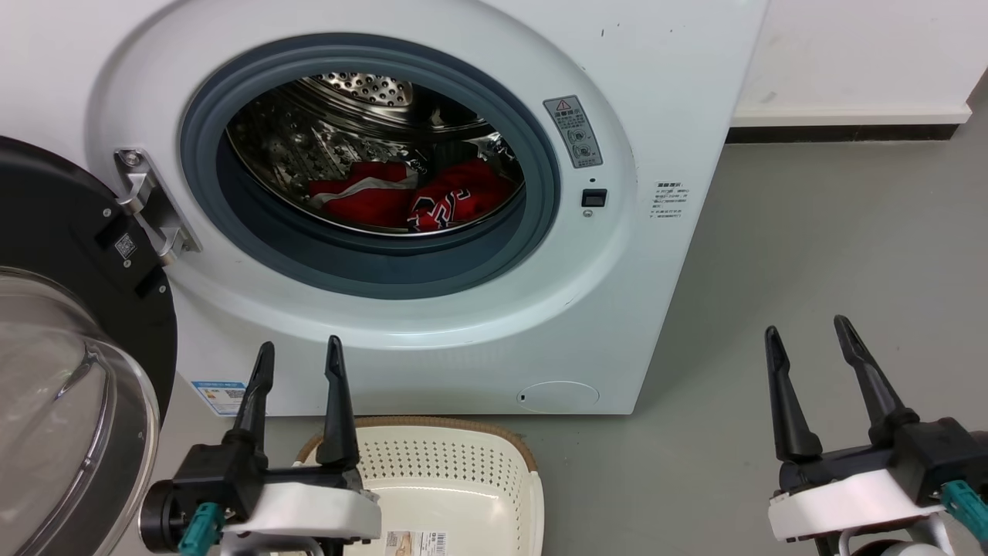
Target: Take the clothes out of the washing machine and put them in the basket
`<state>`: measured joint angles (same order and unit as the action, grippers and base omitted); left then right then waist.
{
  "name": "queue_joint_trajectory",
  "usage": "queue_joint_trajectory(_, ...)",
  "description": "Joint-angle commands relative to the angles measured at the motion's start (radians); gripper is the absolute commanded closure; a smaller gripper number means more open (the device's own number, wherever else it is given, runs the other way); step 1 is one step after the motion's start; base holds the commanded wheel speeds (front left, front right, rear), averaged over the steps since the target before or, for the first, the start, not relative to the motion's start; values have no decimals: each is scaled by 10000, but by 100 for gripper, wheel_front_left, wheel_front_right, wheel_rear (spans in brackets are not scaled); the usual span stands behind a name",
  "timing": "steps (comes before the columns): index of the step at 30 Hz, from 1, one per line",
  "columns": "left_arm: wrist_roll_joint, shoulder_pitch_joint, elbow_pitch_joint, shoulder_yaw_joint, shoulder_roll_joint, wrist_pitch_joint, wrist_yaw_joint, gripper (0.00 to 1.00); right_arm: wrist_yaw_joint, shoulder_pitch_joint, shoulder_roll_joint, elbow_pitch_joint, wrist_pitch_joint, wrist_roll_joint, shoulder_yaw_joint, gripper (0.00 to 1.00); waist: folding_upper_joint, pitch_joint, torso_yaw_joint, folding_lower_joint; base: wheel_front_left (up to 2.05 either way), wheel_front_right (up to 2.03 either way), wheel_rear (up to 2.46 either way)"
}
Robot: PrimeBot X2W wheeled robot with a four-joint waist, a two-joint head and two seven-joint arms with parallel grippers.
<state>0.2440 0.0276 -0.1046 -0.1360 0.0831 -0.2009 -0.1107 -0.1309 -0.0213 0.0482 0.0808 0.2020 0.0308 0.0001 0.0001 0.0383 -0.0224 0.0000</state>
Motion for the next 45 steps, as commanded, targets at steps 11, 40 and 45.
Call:
queue_joint_trajectory(11,-1037,93,182,-571,227,-308,-542,0,3,-93,33,126,287,-1285,205,0,-1,42,-13,0,0,0,0)
queue_joint_trajectory(40,-2210,329,1139,-10,-244,-651,393,0,5,-164,21,-883,635,-1182,-223,0,-1,48,-65,0,0,0,0)
queue_joint_trajectory(45,-2206,349,1166,22,-273,-651,463,0,5,-159,21,-893,635,-1179,-170,0,-1,22,-68,0,0,0,0)
